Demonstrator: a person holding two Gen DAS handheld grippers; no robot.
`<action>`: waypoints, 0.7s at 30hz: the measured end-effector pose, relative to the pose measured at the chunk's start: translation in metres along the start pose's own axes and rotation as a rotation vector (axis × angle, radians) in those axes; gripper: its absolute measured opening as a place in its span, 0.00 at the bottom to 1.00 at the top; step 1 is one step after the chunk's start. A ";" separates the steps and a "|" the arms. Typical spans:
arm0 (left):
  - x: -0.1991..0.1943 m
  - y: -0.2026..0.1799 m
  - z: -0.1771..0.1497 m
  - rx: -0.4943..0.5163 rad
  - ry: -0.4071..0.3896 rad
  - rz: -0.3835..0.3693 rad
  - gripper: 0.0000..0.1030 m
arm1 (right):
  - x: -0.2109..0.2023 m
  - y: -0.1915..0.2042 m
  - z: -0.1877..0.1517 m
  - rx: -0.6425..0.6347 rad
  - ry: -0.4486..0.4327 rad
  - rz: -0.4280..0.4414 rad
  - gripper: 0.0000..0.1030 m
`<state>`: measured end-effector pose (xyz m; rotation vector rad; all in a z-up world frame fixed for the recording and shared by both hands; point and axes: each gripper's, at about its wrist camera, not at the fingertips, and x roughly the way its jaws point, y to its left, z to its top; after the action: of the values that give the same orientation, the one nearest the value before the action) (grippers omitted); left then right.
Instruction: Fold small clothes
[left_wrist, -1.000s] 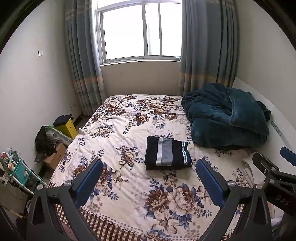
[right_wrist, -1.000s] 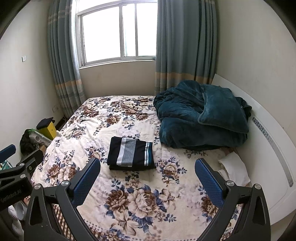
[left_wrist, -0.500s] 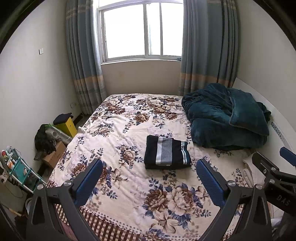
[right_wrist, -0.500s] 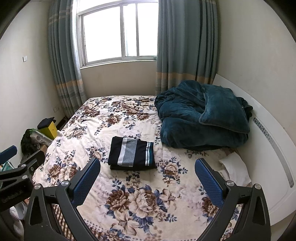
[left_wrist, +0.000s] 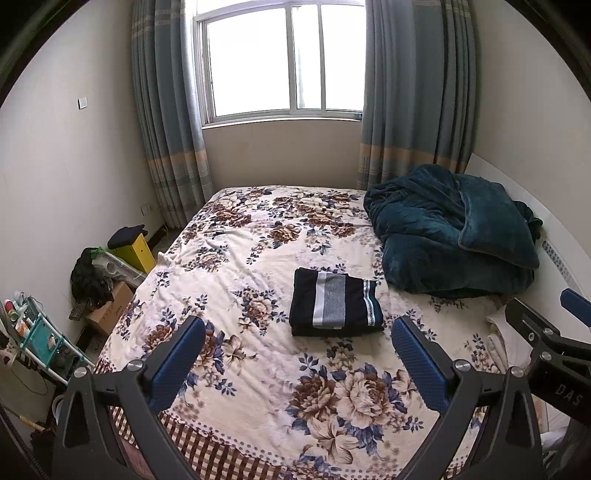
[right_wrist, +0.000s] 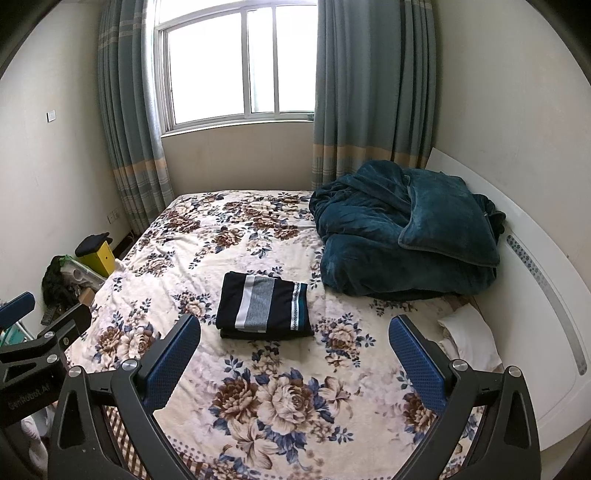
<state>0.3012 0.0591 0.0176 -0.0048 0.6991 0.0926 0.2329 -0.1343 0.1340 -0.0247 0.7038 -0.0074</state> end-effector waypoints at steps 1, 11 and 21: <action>0.000 0.000 0.000 0.001 -0.001 0.000 1.00 | 0.000 0.000 0.000 0.000 -0.001 -0.001 1.00; 0.001 0.001 0.002 -0.001 0.000 -0.001 1.00 | 0.000 0.000 -0.001 0.001 -0.001 0.001 1.00; 0.003 0.004 0.003 -0.011 0.010 0.002 1.00 | -0.001 0.000 -0.001 0.001 0.000 -0.001 1.00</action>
<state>0.3054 0.0637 0.0178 -0.0151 0.7085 0.0987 0.2316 -0.1346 0.1337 -0.0243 0.7037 -0.0085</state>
